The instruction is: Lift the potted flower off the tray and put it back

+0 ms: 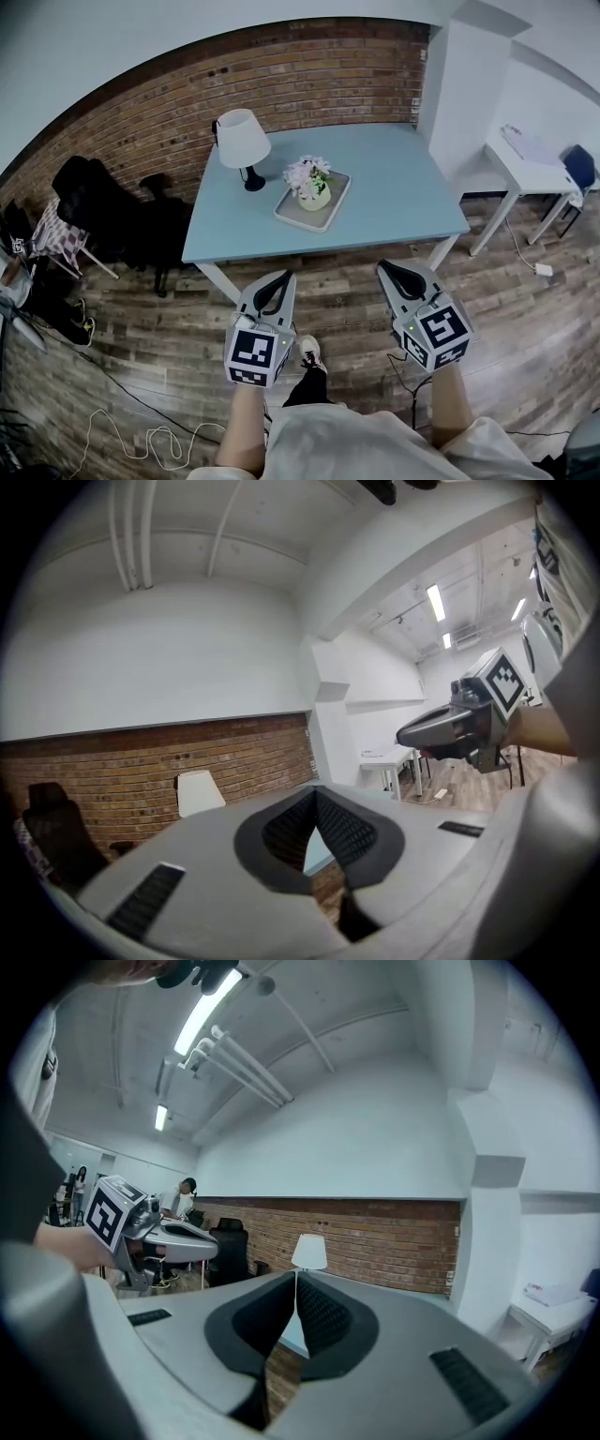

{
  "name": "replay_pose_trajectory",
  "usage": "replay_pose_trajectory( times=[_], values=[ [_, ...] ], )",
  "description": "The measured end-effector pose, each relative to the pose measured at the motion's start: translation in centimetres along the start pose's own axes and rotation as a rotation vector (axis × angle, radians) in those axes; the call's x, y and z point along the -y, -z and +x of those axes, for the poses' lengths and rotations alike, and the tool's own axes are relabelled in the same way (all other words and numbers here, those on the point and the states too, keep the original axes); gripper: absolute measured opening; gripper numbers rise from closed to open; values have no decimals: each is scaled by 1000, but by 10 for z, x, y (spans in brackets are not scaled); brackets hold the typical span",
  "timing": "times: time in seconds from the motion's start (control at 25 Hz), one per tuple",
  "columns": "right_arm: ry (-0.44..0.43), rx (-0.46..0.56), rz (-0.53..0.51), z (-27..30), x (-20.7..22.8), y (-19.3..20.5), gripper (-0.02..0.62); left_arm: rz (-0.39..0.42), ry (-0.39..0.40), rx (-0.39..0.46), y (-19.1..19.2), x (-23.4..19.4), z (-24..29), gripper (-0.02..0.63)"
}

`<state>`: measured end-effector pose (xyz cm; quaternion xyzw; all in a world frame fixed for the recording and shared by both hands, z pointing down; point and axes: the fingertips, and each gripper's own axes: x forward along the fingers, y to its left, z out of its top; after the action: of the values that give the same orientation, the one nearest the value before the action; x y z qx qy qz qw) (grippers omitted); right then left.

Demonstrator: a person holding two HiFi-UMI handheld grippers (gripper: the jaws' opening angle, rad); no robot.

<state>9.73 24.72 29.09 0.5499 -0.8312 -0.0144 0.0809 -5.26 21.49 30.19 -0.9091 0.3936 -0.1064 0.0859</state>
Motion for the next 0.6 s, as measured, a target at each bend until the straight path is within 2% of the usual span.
replay_pose_trajectory(
  times=[0.6],
  values=[
    [-18,-56,19,94,34,23,31,-25,9,-29,29,-62,75,17]
  ],
)
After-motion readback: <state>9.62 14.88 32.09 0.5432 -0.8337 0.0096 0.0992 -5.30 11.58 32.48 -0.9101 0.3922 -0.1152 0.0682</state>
